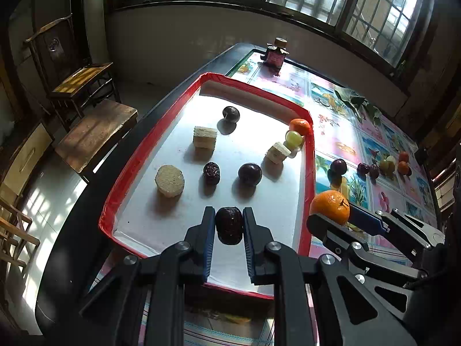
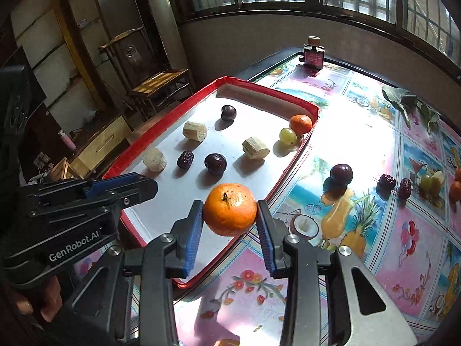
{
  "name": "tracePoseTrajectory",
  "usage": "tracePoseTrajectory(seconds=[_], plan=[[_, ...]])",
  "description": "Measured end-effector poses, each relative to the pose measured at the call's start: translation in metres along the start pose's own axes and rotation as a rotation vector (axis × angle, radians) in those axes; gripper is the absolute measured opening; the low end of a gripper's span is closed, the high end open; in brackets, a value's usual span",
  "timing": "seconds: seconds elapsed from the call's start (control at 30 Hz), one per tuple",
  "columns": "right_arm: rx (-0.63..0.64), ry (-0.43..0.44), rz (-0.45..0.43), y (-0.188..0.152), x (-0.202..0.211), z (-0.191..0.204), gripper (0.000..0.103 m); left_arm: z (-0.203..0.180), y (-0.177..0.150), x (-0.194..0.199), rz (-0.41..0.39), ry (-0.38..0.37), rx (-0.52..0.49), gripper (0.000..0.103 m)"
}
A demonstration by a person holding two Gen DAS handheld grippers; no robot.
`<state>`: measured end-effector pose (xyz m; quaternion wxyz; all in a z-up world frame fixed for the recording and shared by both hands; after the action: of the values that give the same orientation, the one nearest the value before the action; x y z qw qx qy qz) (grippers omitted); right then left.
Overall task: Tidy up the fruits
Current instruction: 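Carry the orange and date into the red tray and open both tools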
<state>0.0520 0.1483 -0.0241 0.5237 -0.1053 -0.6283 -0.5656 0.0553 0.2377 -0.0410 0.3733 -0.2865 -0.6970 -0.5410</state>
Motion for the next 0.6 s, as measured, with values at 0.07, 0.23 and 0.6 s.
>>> tracePoseTrajectory(seconds=[0.07,0.23,0.6], plan=[[0.012,0.002,0.007,0.003,-0.01,0.006,0.039,0.008,0.004,-0.007,0.007,0.013,0.011,0.018],[0.018,-0.004,0.046,0.006,-0.039,0.012,0.039,0.025,0.007,-0.023,0.036,0.044,0.037,0.018],[0.026,-0.015,0.093,0.005,-0.06,0.013,0.039,0.033,0.007,-0.034,0.054,0.119,0.049,0.063]])
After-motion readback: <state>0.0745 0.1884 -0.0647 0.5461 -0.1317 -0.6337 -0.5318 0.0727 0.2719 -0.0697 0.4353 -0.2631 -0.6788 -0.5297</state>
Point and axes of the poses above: each gripper's, at about its wrist camera, not at the fingertips, and x roughly against the way its jaws point, z to its left, y to its top, the point moved 8 cm from there along -x, roughly the way its jaws point, and after that the axes turned 1 degree about y, right-handed, at the moved point
